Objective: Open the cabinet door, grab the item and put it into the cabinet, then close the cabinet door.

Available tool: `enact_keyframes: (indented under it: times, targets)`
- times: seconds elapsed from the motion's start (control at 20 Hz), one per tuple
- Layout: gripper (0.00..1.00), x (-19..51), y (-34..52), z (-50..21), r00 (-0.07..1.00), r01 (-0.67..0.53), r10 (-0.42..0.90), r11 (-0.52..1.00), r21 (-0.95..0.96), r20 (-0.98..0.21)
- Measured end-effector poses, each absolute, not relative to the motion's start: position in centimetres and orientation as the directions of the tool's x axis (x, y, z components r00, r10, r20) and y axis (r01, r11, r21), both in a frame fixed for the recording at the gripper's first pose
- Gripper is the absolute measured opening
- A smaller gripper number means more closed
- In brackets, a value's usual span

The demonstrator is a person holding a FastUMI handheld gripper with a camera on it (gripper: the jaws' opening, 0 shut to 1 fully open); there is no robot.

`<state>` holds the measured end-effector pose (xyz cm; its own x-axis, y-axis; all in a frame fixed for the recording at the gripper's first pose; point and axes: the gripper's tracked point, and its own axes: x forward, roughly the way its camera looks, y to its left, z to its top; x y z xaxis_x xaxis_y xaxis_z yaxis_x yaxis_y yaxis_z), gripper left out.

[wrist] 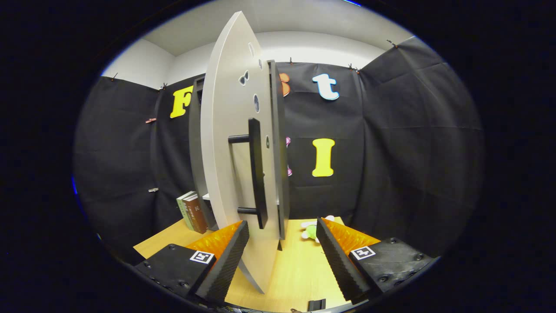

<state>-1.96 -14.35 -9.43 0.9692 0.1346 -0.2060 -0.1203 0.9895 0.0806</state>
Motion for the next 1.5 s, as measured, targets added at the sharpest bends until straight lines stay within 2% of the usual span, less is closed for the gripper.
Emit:
enact_keyframes:
  times: [0.3, 0.5, 0.7, 0.9, 1.1, 1.5]
  targets:
    - [0.97, -1.5, -13.4, -9.3, 0.957, -0.175, 0.189, 0.981, 0.084, -0.221]
    - [0.97, -1.4, -10.9, -9.2, 0.942, -0.233, 0.228, 0.973, 0.009, -0.248]
    - [0.97, -1.6, -5.0, -9.0, 0.915, -0.35, 0.333, 0.936, -0.036, -0.228]
    - [0.97, -1.2, 2.5, -9.2, 0.881, -0.429, 0.439, 0.898, 0.093, -0.178]
    - [1.0, 1.6, 2.5, -6.4, 0.938, -0.313, 0.306, 0.95, -0.02, -0.165]
    - [1.0, 3.1, 6.2, -6.4, 0.976, -0.171, 0.177, 0.984, 0.057, -0.13]
